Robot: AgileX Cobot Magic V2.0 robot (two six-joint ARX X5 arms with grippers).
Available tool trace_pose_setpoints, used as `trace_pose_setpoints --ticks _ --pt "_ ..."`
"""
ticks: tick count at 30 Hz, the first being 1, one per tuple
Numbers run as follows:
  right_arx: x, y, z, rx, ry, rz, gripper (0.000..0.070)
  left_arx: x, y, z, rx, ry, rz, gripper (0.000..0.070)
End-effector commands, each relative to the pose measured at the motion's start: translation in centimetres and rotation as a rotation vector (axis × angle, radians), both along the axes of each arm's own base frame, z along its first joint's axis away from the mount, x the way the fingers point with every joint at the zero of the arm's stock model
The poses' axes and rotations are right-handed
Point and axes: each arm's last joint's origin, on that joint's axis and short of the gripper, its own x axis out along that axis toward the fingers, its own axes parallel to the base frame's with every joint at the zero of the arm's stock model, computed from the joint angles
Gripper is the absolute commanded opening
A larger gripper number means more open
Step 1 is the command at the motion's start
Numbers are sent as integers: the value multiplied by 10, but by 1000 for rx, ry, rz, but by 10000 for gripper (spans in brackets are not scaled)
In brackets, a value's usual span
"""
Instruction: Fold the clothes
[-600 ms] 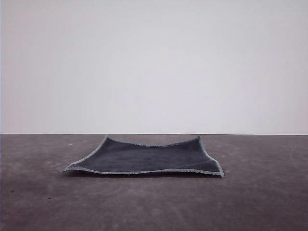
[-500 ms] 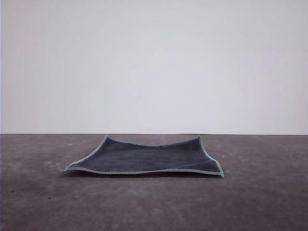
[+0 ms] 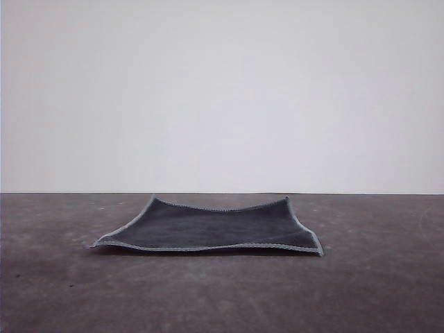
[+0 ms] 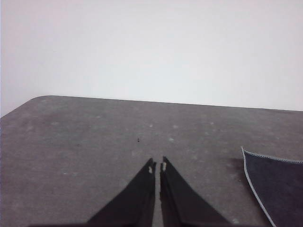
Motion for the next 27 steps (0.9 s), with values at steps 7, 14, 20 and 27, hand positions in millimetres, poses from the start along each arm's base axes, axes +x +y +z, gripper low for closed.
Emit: trace_pose_setpoints --ticks 7,14,20,27 --pt "0 0 -1 27 -4 -5 0 1 0 -6 1 9 3 0" --pt "0 0 -2 98 10 -15 0 1 0 -5 1 5 2 0" --pt "0 0 -4 118 26 -24 0 1 -1 -6 -56 14 -30 0" --pt "0 0 -3 176 29 -40 0 -2 -1 -8 -55 148 -24 1"
